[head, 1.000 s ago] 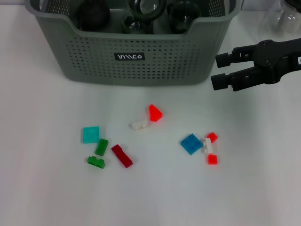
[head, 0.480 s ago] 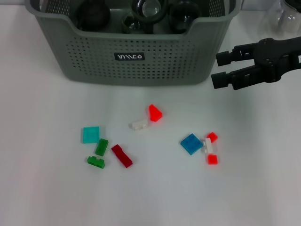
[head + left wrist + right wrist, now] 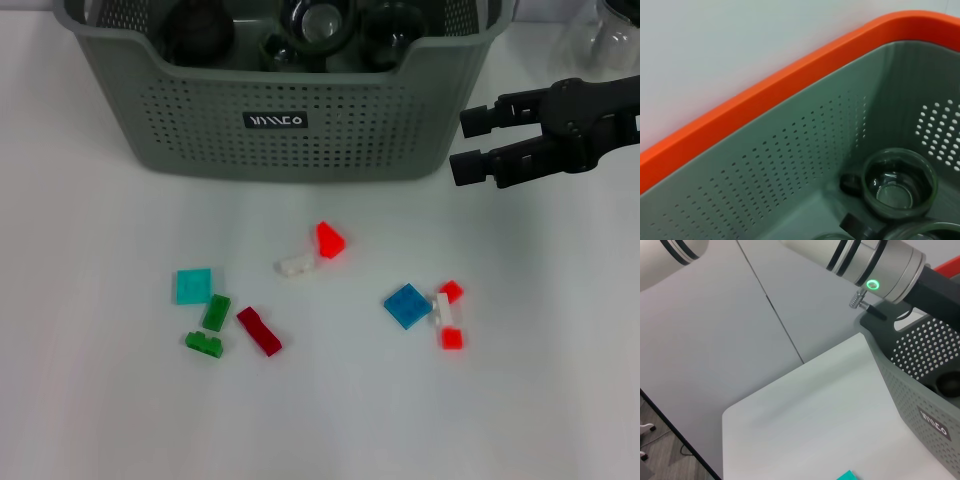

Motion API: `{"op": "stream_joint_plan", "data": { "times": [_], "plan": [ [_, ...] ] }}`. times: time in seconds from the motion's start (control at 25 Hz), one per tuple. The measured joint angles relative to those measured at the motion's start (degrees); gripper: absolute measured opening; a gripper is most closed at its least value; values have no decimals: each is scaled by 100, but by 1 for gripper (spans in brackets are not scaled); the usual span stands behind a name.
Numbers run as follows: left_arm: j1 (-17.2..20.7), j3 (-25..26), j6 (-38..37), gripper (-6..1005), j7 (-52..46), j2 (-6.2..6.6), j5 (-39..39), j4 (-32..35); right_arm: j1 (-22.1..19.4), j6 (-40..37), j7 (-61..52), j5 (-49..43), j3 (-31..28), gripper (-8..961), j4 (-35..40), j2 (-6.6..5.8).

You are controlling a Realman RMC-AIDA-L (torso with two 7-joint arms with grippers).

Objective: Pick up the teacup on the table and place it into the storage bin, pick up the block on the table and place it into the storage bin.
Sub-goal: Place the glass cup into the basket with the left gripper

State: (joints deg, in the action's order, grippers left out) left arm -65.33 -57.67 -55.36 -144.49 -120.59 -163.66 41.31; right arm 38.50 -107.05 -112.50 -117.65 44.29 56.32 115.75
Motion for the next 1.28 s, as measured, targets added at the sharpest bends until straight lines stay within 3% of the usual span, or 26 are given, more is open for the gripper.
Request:
{"op": "stream_joint_plan", "data": {
  "times": [0.88,1.12,1.24,1.28],
  "plan": [
    [122,-278,62,52,8,-62,1,126,0,9,11,-4,0,946,-19,0],
    [398,-258,17,248,1,-120,30,663,0,8,8,-4,-5,946,0,0],
    [650,-121,-171,458,-9,-126,201,1230,0,8,23,-3,-51,946,6,0],
    [861,25,-380,506,5,-141,439,1737,6,7,29,-3,-66,946,7,0]
  ]
}}
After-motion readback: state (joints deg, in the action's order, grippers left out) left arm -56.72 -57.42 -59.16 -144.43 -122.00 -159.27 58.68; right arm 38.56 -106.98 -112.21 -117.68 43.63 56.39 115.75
